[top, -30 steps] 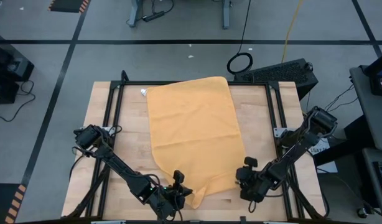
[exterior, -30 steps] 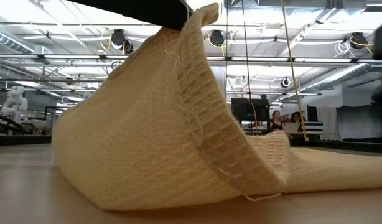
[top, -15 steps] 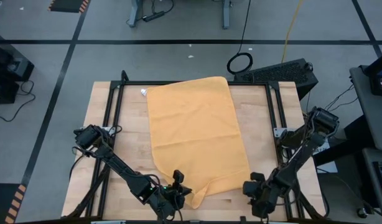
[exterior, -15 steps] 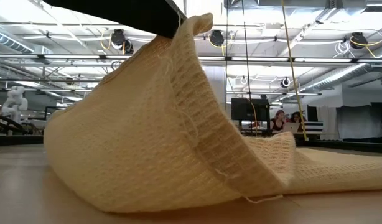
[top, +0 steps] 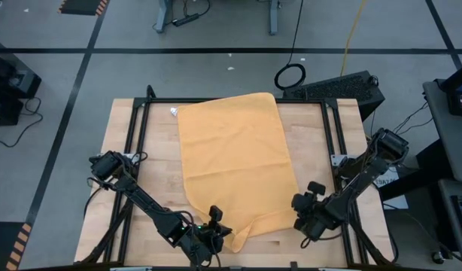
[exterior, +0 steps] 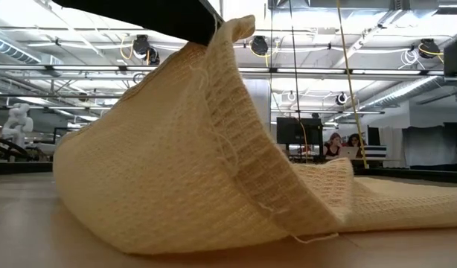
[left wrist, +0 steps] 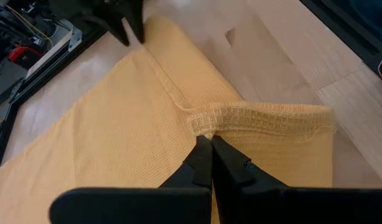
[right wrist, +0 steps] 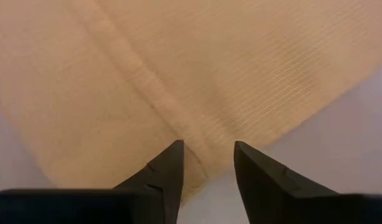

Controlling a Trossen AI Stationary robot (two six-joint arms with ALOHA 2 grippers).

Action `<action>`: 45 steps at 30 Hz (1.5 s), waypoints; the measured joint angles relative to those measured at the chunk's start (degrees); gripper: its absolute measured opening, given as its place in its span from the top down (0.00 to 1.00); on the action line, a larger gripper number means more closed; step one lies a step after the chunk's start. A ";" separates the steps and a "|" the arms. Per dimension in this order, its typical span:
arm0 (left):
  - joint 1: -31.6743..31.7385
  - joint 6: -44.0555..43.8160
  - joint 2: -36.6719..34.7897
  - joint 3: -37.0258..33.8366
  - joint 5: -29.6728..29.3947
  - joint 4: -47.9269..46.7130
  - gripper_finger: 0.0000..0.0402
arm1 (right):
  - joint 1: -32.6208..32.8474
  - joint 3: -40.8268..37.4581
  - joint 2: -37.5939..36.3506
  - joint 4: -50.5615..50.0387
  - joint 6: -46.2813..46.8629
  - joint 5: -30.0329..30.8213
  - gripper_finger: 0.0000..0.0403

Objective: Roll towel
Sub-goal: Fold the yellow towel

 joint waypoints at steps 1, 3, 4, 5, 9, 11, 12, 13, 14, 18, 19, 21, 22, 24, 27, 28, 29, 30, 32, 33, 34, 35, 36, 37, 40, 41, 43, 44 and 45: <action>0.00 0.00 0.00 0.00 0.00 0.00 1.00 | -0.02 -0.75 0.00 1.46 -0.46 -1.11 0.69; 0.00 0.00 0.00 0.00 0.00 0.00 1.00 | 0.39 -1.53 0.00 4.86 -0.96 -3.22 0.72; 0.00 0.00 0.00 0.00 0.00 0.00 1.00 | 0.77 -1.60 0.00 6.14 -1.12 -4.24 0.73; 0.00 0.00 0.00 0.00 -0.01 -0.02 1.00 | 1.21 -1.60 0.00 7.12 -1.51 -5.24 0.74; 0.00 0.00 0.00 0.00 0.00 -0.03 1.00 | 3.27 -1.56 0.00 14.80 -4.80 -10.17 0.78; 0.00 0.00 0.00 0.00 0.00 -0.02 1.00 | 4.47 -1.56 0.00 18.05 -4.55 -13.45 0.80; 0.00 0.01 0.00 0.00 0.00 -0.04 1.00 | 5.05 -1.56 0.00 19.27 -3.51 -14.87 0.80; 0.00 0.01 0.00 0.00 0.00 -0.04 1.00 | 5.73 -1.56 0.00 20.03 -1.84 -15.75 0.81; 0.00 0.00 0.00 0.00 0.00 -0.04 1.00 | 6.42 -1.56 0.00 20.35 -0.20 -16.24 0.82; 0.07 0.19 0.00 0.00 0.00 -0.04 1.00 | 8.97 -1.45 0.00 17.81 4.48 -15.07 0.82; 0.07 0.23 0.00 0.00 -0.02 -0.02 1.00 | 9.38 -1.45 0.00 16.34 5.38 -14.08 0.82; 0.07 0.33 0.00 0.00 -0.32 -0.04 1.00 | 9.92 -1.45 0.00 14.97 6.51 -12.37 0.82; 0.07 0.34 0.00 0.00 -0.59 -0.04 1.00 | 9.98 -1.46 0.00 15.59 6.45 -11.90 0.83; 0.07 0.35 0.00 0.00 -0.72 -0.02 1.00 | 10.06 -1.46 0.00 18.17 5.91 -11.82 0.83; 0.07 0.33 0.00 0.00 -0.74 -0.05 1.00 | 10.08 -1.46 0.00 21.40 5.09 -12.00 0.83; 0.07 0.33 0.00 0.00 -0.76 -0.05 1.00 | 10.08 -1.45 0.00 21.67 5.16 -12.09 0.83; 0.07 0.33 0.00 0.00 -0.78 -0.04 1.00 | 10.08 -1.45 0.00 21.65 5.41 -12.35 0.83; 0.07 0.33 0.00 0.00 -0.78 -0.07 1.00 | 10.10 -1.45 0.00 21.63 5.71 -12.68 0.83; 0.07 0.33 0.00 0.00 -0.85 -0.04 1.00 | 10.10 -1.45 0.00 20.81 6.28 -13.24 0.82; 0.07 0.33 0.00 0.00 -0.94 -0.06 1.00 | 9.97 -1.45 0.00 19.79 6.45 -13.12 0.82; 0.07 0.33 0.00 0.00 -0.98 -0.05 1.00 | 9.58 -1.45 0.00 18.76 6.50 -12.51 0.82; 0.07 0.33 0.00 0.00 -1.22 -0.06 1.00 | 8.99 -1.45 0.00 18.25 6.50 -11.85 0.82; 0.07 0.33 0.00 0.00 -1.63 -0.07 1.00 | 8.29 -1.45 0.00 18.05 6.42 -10.93 0.82; 0.07 0.33 0.00 0.00 -2.06 -0.07 1.00 | 7.58 -1.45 0.00 17.93 6.28 -10.37 0.82; 0.11 0.33 0.00 0.00 -2.39 -0.07 1.00 | 5.27 -1.45 -0.64 17.75 5.91 -10.60 0.82; 0.11 0.32 0.00 0.00 -2.40 -0.06 1.00 | 4.61 -1.25 -1.02 17.56 5.45 -10.81 0.82; 0.11 0.31 0.00 0.00 -2.40 0.00 1.00 | 3.10 -0.47 -1.94 17.13 4.71 -12.27 0.82; 0.11 0.22 0.00 0.00 -2.40 0.06 1.00 | 2.21 -0.06 -2.45 16.62 4.60 -13.09 0.82; 0.11 0.02 0.00 0.00 -2.40 0.22 1.00 | 1.22 0.41 -3.04 15.52 4.35 -13.48 0.82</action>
